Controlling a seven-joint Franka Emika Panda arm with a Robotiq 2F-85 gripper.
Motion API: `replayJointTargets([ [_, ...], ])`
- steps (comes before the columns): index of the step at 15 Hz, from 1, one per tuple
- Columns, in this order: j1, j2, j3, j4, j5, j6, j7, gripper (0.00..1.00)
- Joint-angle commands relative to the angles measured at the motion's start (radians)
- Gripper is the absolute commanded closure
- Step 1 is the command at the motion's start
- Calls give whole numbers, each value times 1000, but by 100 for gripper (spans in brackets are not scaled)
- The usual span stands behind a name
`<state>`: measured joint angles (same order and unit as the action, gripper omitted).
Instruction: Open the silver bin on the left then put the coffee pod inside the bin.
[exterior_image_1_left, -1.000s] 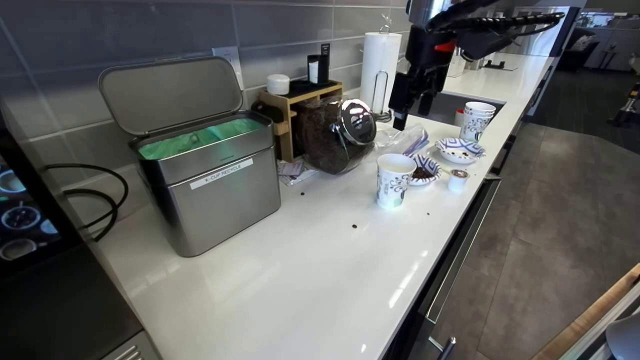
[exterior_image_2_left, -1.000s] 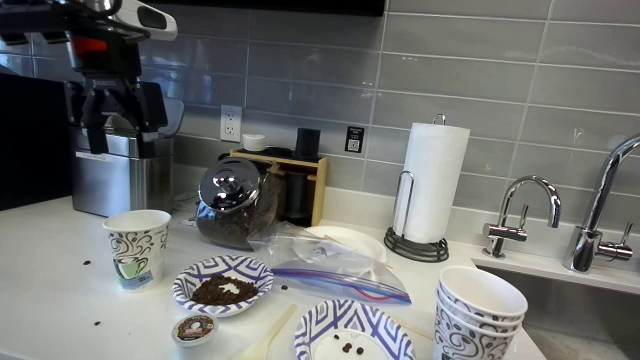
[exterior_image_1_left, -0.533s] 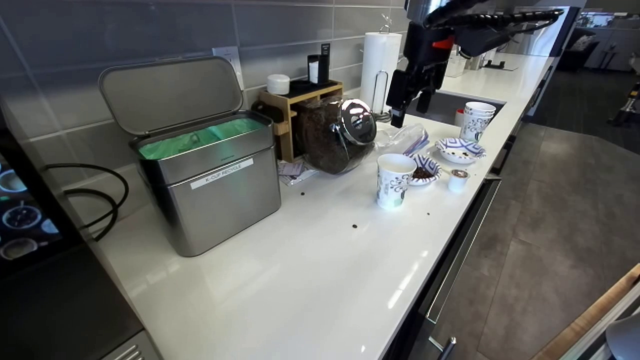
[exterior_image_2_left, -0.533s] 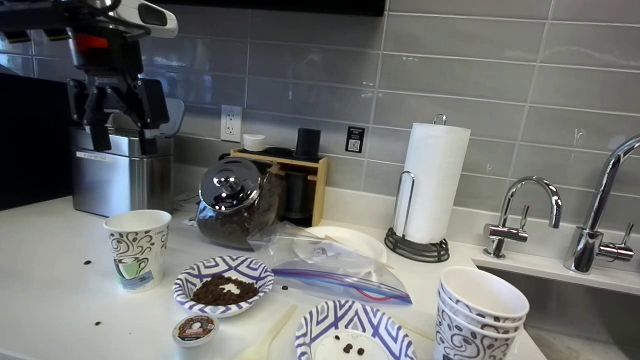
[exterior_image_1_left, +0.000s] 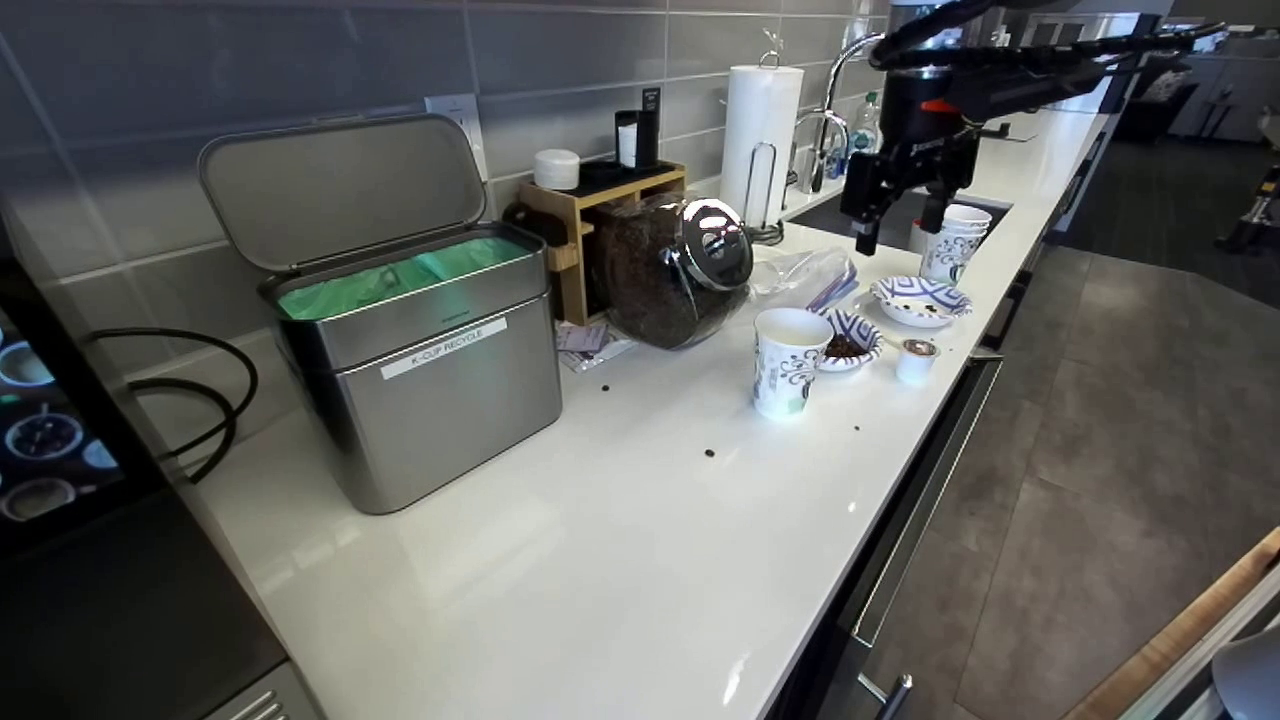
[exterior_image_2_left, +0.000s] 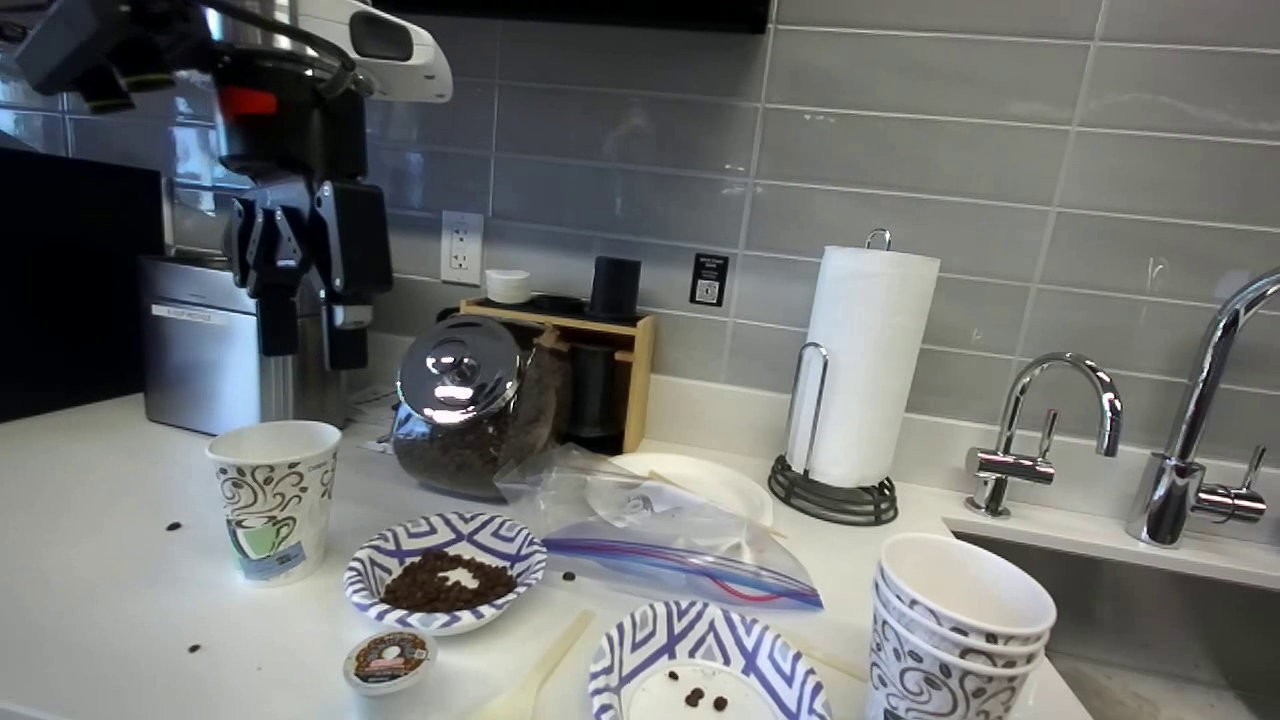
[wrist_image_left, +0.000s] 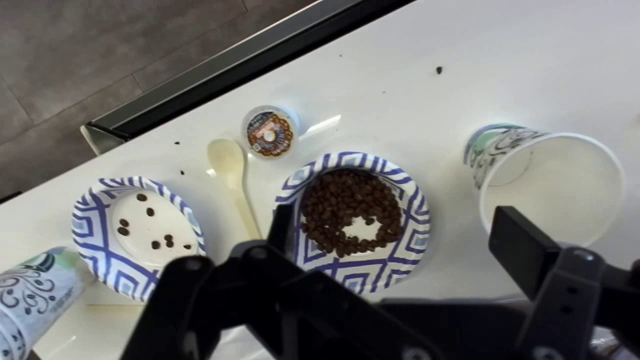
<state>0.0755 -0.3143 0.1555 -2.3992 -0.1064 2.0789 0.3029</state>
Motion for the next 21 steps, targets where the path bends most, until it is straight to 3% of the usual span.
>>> replayJointTargets([
  [1,-31,-91,-23,-117,-18,46,16,0],
  [10,-165,-274,-88,-407,-23,323,45,0],
  [16,-203,-148,-111,-360,4,470,18,0],
  [21,-188,-51,-143,-360,52,460,-30,0],
])
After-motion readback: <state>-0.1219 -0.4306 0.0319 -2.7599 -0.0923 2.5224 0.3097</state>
